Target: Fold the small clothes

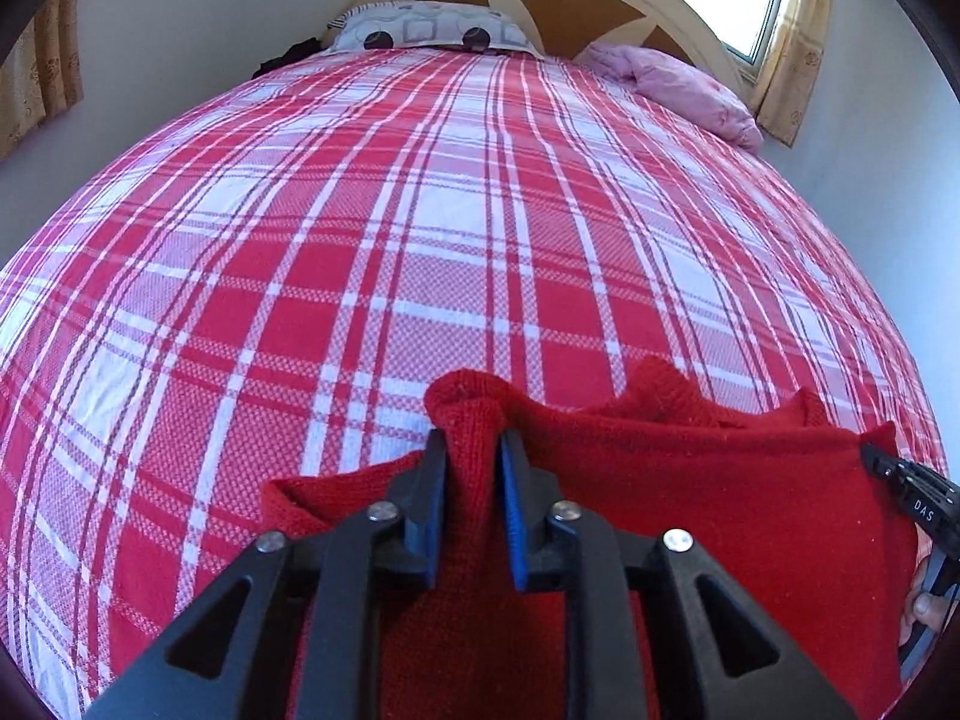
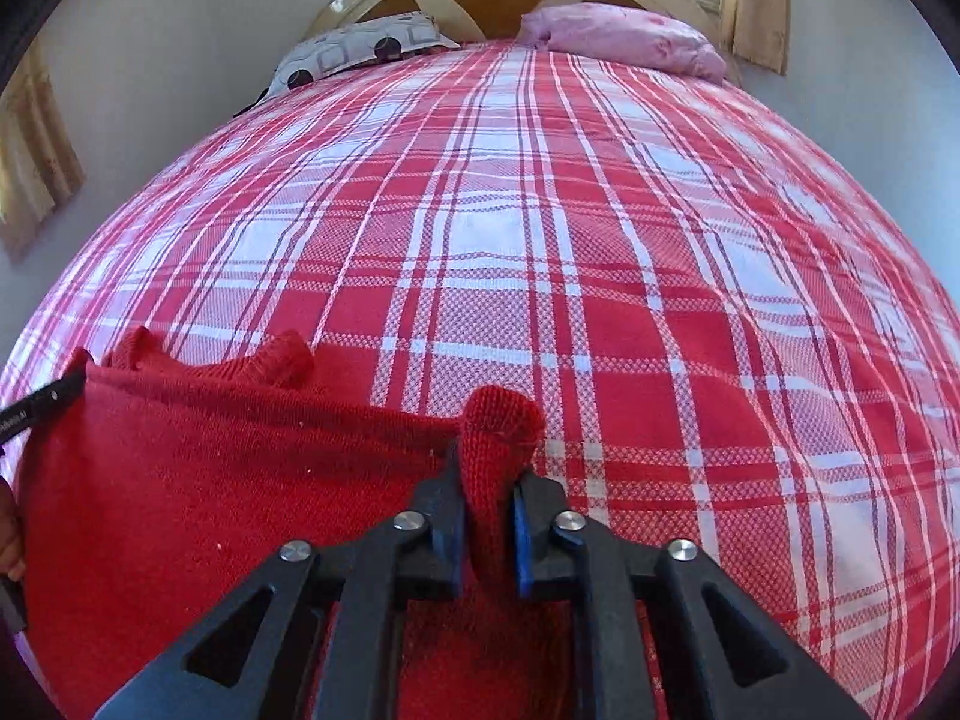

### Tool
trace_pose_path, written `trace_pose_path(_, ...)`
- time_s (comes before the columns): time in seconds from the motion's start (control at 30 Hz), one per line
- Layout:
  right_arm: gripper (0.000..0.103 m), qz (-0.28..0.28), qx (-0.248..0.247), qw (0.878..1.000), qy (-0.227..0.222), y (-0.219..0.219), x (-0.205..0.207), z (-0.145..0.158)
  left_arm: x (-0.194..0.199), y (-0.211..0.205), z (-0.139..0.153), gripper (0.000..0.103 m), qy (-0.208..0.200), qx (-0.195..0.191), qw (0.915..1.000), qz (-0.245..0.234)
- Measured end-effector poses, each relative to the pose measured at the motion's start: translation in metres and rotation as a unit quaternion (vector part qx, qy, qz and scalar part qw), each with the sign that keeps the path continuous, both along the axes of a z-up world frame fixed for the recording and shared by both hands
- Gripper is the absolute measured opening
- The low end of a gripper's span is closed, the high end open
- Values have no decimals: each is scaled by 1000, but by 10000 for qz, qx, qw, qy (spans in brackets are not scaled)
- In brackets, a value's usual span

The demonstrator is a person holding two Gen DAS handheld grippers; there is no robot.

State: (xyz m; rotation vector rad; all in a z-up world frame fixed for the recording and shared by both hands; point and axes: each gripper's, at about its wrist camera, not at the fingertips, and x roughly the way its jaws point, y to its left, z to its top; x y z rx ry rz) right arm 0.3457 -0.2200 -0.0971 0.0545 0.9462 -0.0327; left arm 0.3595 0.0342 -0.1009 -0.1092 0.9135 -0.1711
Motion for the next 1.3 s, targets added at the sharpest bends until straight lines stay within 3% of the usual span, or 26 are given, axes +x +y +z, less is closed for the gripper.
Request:
trace_pose_path(0.07, 23, -86, 478, 9988, 31, -14, -1, 6, -1, 4, 5, 30, 10, 14, 10000, 0)
trace_pose_path(0.13, 23, -399, 1055, 9926, -453, -34, -22, 32, -4, 10, 22, 41, -205, 327, 9991, 154)
trace_pose_path(0.17, 27, -500, 1210, 9886, -745, -41, -34, 46, -9, 17, 34, 52, -506, 495, 9971, 281)
trace_pose_path(0.23, 49, -672, 1346, 9793, -1350, -52, -73, 75, -26, 33, 55, 70, -952, 605, 9926, 446)
trace_pose_path(0.27, 50, -710, 1286, 9784, -1455, -53, -86, 82, -35, 41, 64, 72, -1054, 612, 9914, 478)
trace_pose_path(0.4, 50, -335, 1221, 9822, -1391, -30, -146, 88, -77, 58, 70, 72, -991, 443, 9937, 293)
trace_pose_path(0.53, 50, 29, 763, 9897, -1215, 15, -197, 68, -124, 58, 50, 72, -783, 294, 9965, 84)
trace_pose_path(0.63, 50, 0, 565, 9935, -987, 29, -206, 43, -151, 48, 32, 72, -751, 478, 9960, 54)
trace_pose_path(0.73, 50, -151, 715, 9944, -769, 31, -211, 16, -160, 41, 14, 72, -559, 626, 9964, 93)
trace_pose_path(0.8, 50, -153, 618, 9949, -785, 32, -212, 14, -164, 40, 1, 72, -387, 767, 9962, 141)
trace_pose_path(0.87, 51, -137, 596, 9951, -773, 33, -212, 15, -165, 44, -4, 76, -381, 661, 9969, 183)
trace_pose_path(1.03, 51, -392, 948, 9887, -1094, 17, -231, 28, -174, 61, 7, 76, -324, 310, 9984, 352)
trace_pose_path(1.13, 51, -608, 1289, 9820, -1241, -1, -245, 34, -183, 69, 6, 81, -306, 157, 9985, 424)
trace_pose_path(1.3, 51, -887, 1652, 9769, -1029, -20, -246, 23, -174, 72, -7, 83, -32, -238, 9983, 523)
